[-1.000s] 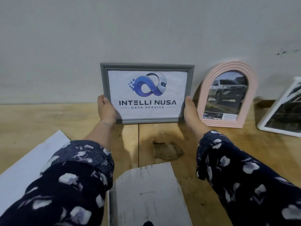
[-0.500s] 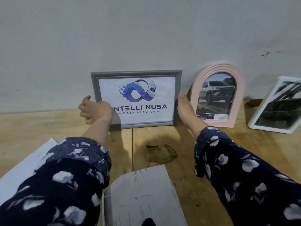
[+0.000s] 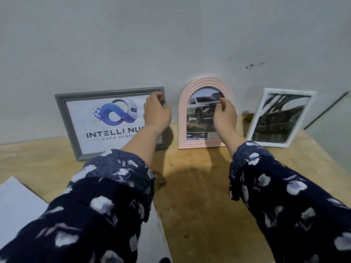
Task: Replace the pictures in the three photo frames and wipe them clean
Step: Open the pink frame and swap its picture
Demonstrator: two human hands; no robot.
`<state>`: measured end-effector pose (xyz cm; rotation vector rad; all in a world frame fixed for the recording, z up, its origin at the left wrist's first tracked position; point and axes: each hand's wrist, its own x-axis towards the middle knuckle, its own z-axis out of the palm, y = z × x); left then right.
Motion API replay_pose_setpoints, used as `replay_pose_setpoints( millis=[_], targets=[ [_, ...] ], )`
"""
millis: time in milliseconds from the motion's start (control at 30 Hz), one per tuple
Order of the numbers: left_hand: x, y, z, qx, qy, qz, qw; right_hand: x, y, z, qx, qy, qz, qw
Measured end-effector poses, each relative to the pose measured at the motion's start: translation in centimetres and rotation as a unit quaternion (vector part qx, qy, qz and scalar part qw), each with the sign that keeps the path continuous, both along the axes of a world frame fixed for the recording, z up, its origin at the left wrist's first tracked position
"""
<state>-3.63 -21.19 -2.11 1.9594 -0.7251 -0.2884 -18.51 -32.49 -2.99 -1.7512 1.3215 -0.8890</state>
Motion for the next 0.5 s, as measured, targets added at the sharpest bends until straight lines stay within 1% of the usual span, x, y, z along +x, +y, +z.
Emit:
replay_pose_setpoints(
  millis=[67, 133, 333, 433, 500],
  targets=[
    [-2.1, -1.6, -0.1, 0.014, 0.065, -0.033, 0.997, -1.7, -2.0, -0.8, 0.013, 0.031, -0.024, 0.999],
    [-3.8, -3.1, -0.4, 0.034, 0.098, -0.039, 0.994, -3.0, -3.7, -1.6, 0.053, 0.049, -0.03, 0.997],
    [-6.5, -5.7, -2.6, 0.041, 0.159, 0.019, 0.986, -4.7, -6.4, -3.6, 0.198, 0.037, 0.055, 0.978],
    [-7.1, -6.3, -3.0, 0.026, 0.175, 0.05, 0.983, -4.8, -7.1, -3.9, 0.19, 0.032, 0.09, 0.977],
    [-7.3, -6.6, -3.0, 0.011, 0.182, 0.068, 0.981, -4.9, -7.6, -4.0, 0.174, 0.023, 0.093, 0.98]
  ],
)
